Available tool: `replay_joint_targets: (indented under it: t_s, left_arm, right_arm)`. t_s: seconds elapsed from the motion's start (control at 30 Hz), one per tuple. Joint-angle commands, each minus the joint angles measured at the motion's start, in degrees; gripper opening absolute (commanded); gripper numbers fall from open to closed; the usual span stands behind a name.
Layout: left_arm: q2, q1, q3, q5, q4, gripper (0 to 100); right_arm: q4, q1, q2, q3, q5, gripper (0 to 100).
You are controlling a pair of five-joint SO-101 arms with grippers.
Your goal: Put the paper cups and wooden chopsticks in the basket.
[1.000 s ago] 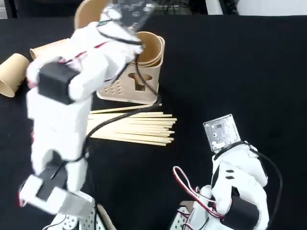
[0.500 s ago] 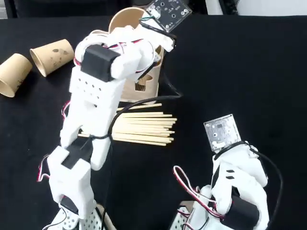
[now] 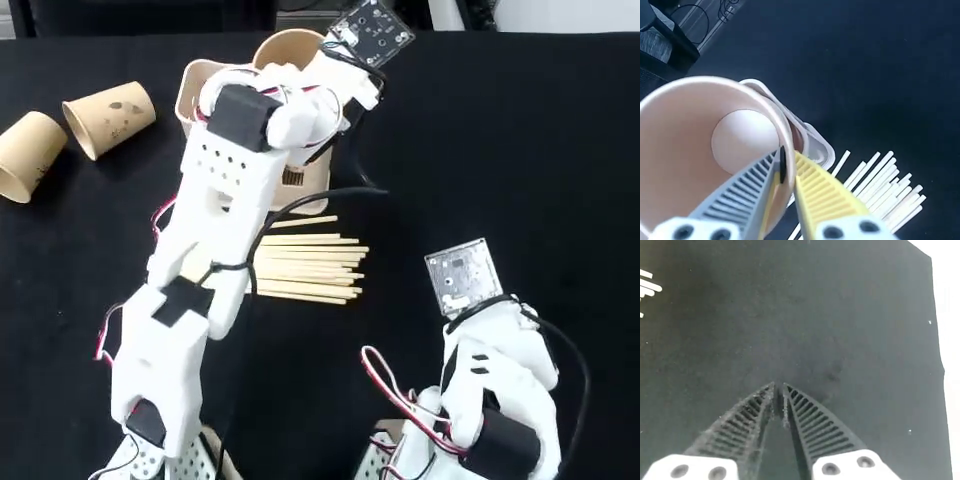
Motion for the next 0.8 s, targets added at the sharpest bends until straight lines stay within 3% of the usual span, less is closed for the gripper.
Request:
replay_joint_targets:
  t_s: [0.0,0.13,0.3,0.53,0.63,0.77]
  left_arm:
    - [0.0,0.1,-1.2,0.4,-0.6,13]
    - [0.0,-0.5,-1.2,5.3,-0.7,27]
    - [-0.1,-2.2,-6.2,6.8,-0.8,27]
    - [0.5,-3.9,-27.1,19.9,-0.7,27]
    - [0.0,-5.1,-26.3,24.0,-0.8,27]
    - [0.5,-9.7,-26.2,24.4,2.9,27]
  right_arm:
    - [0.0,0.6,0.8,-0.7,0.4,1.3]
    - [0.0,0.6,0.7,-0.7,0.4,1.3]
    - [0.0,0.6,0.8,-0.7,0.4,1.3]
    - [0.1,0.6,0.7,-0.7,0.4,1.3]
    - [0.1,0.6,0.7,-0.6,0.4,1.3]
    - [0.0,0.6,0.7,-0.5,0.4,1.3]
